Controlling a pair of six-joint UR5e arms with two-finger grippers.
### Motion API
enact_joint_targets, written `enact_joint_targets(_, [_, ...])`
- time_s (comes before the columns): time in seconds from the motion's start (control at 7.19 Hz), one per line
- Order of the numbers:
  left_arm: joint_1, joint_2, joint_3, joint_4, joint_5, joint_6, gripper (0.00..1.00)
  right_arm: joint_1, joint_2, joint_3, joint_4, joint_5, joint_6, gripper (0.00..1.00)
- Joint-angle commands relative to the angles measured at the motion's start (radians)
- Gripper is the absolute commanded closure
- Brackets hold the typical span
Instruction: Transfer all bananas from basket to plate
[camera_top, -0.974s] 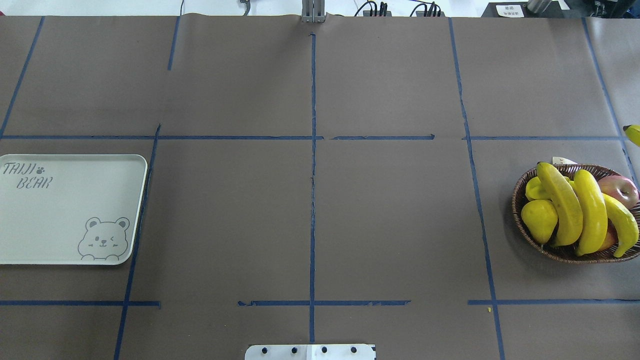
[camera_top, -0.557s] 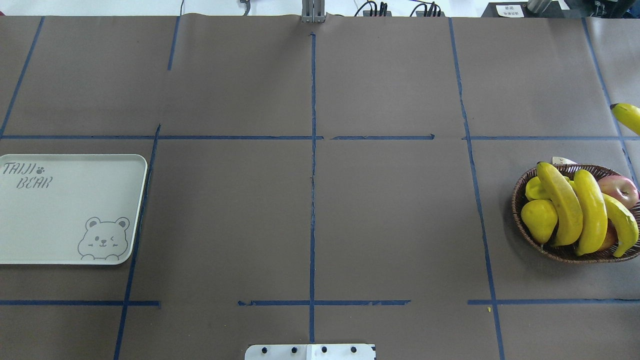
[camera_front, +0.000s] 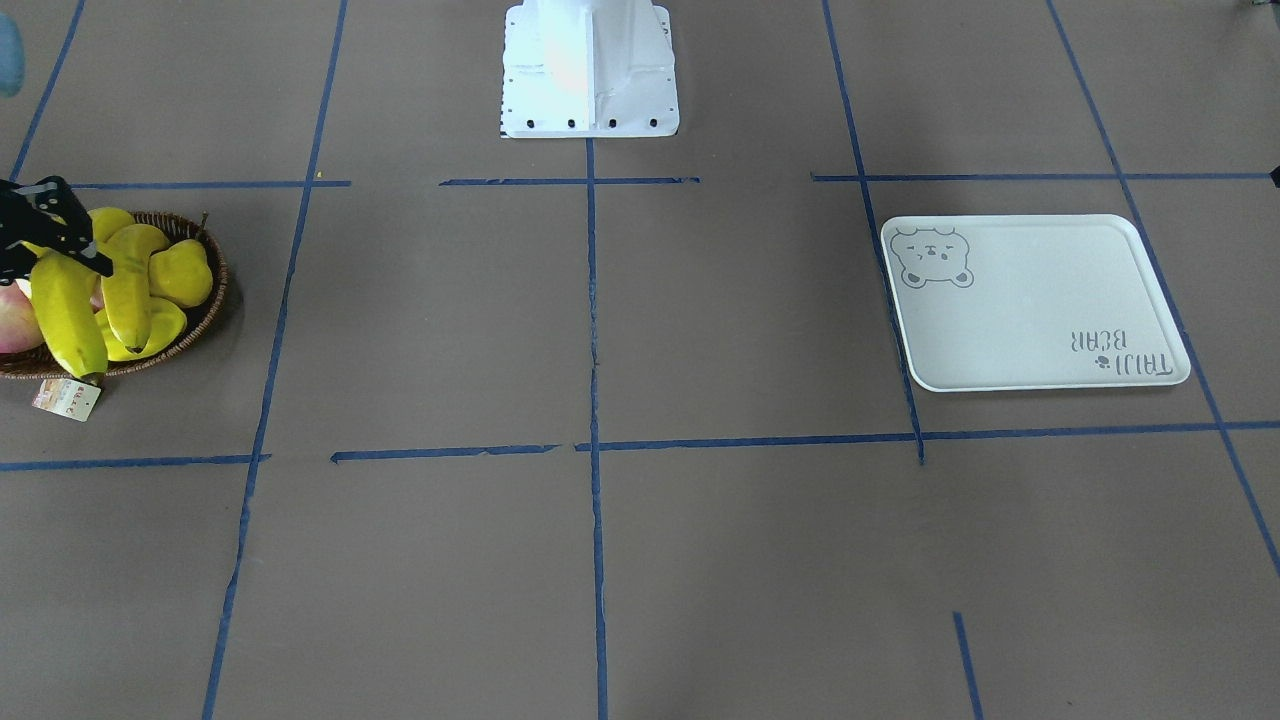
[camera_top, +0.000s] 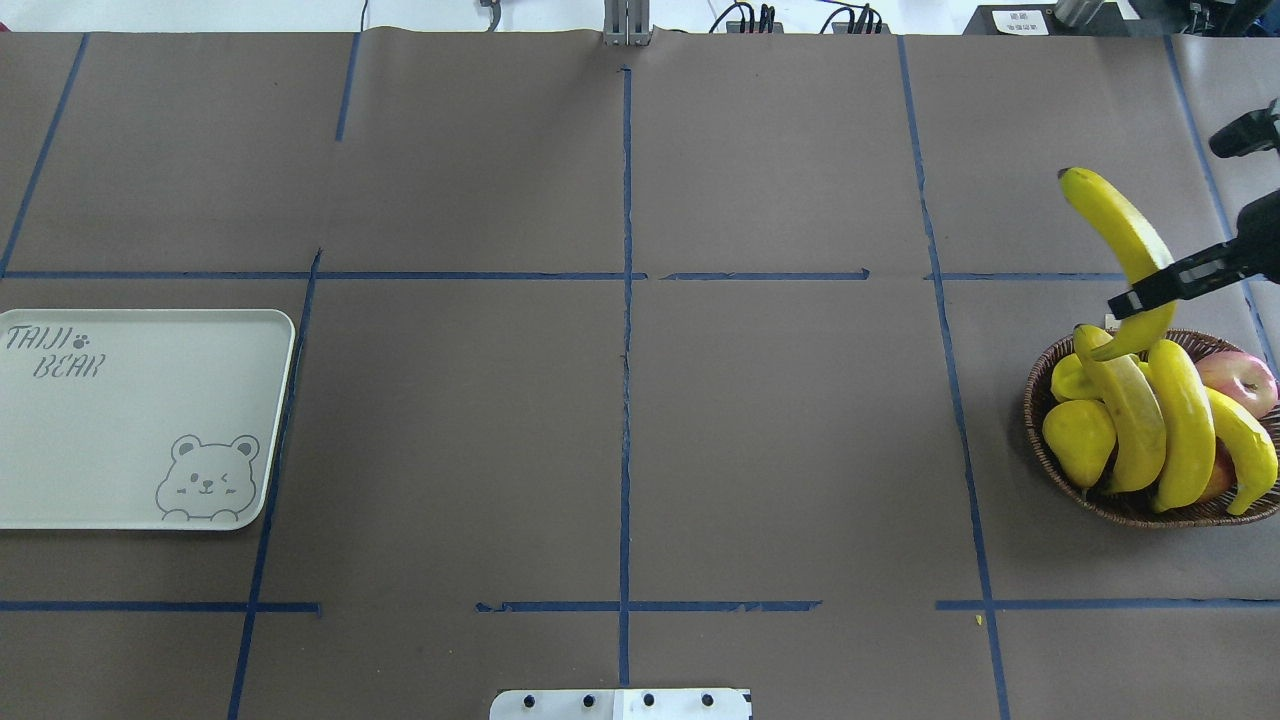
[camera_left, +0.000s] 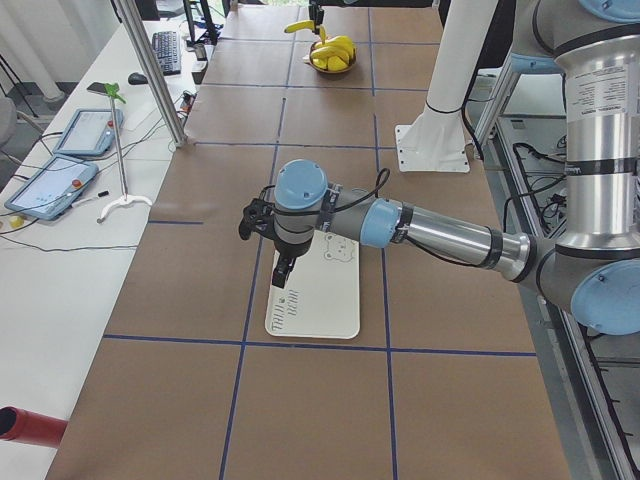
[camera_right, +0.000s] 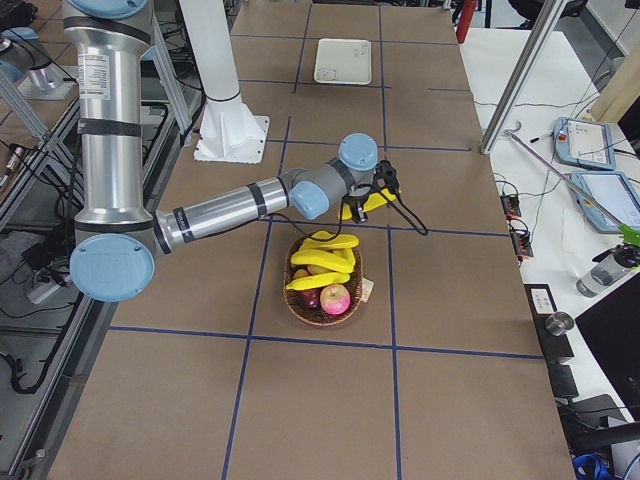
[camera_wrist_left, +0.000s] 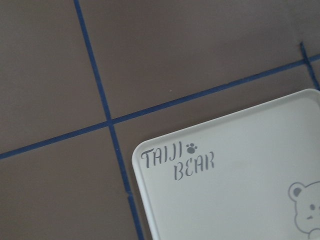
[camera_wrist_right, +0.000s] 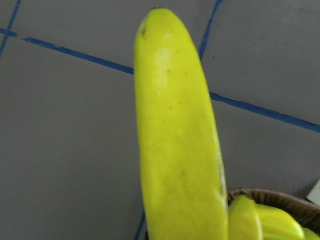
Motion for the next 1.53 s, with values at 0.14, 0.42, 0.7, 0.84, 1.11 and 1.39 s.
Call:
enact_joint_targets(0.14, [0.202,-0.035,-0.087,-0.153,-0.023,-0.395,0.00,-0.219,0.158,0.111,0.000,-0.111,0.429,0.95])
enact_joint_targets(0.42, [0.301,-0.136,-0.089,-0.297,-0.021,-0.754,0.00,-0.371,0.275,0.129,0.000,-0.261,0.629,0.95])
enact_joint_targets(0.7, [0.438,-0.297,-0.086,-0.333,-0.006,-1.107,0.01,-0.531,0.388,0.123,0.000,-0.436,0.764,0.96])
enact_joint_targets(0.84, [0.495,-0.381,-0.079,-0.333,0.023,-1.229,0.01,-0.584,0.434,0.116,0.000,-0.490,0.787,0.96])
enact_joint_targets(1.11, [0.634,-0.492,-0.078,-0.333,0.213,-1.428,0.01,-0.689,0.490,0.089,0.081,-0.654,0.873,0.96])
enact_joint_targets(1.39, [0.769,-0.575,-0.072,-0.334,0.371,-1.504,0.01,-0.706,0.559,-0.009,0.134,-0.667,0.886,0.96])
